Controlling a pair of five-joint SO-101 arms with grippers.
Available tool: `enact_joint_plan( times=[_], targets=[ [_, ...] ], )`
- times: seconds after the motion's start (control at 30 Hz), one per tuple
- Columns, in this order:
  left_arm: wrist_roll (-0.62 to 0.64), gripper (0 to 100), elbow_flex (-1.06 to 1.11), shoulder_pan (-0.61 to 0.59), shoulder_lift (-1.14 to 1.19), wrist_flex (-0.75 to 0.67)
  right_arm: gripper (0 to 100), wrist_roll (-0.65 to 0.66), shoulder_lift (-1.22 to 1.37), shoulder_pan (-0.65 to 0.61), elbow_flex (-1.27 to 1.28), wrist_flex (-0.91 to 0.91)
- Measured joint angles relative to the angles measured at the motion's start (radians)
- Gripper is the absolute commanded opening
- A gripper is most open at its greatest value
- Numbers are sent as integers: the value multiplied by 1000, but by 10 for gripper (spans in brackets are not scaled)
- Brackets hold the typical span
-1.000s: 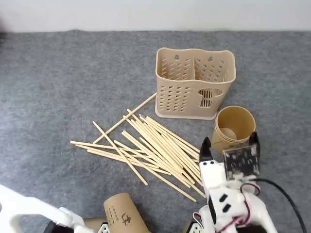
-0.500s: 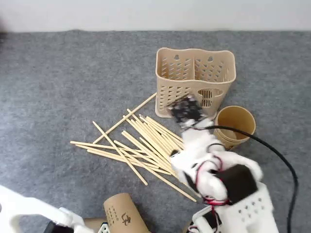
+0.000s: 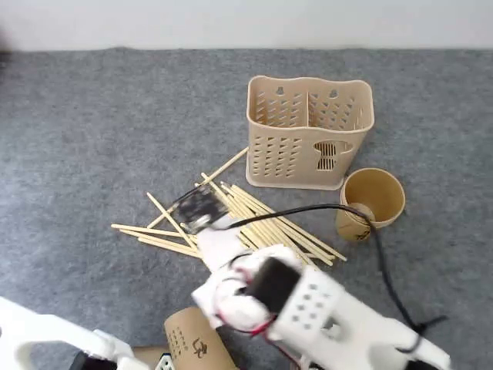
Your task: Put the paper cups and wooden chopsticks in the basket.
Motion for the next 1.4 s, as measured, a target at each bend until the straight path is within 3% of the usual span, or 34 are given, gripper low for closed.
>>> enact_joint_plan(
  times=[0.23, 0.4, 0.67, 1.4],
  targets=[
    [12, 160, 23, 0, 0, -37, 437, -144, 201, -166, -61, -2],
    [14, 160, 23, 0, 0, -37, 412, -198, 293, -242, -114, -2],
    [14, 160, 26, 0, 0, -37, 384, -288, 405, -252, -152, -9],
    [81, 160, -46, 0, 0, -37, 384, -305, 414, -252, -149, -124]
  ],
)
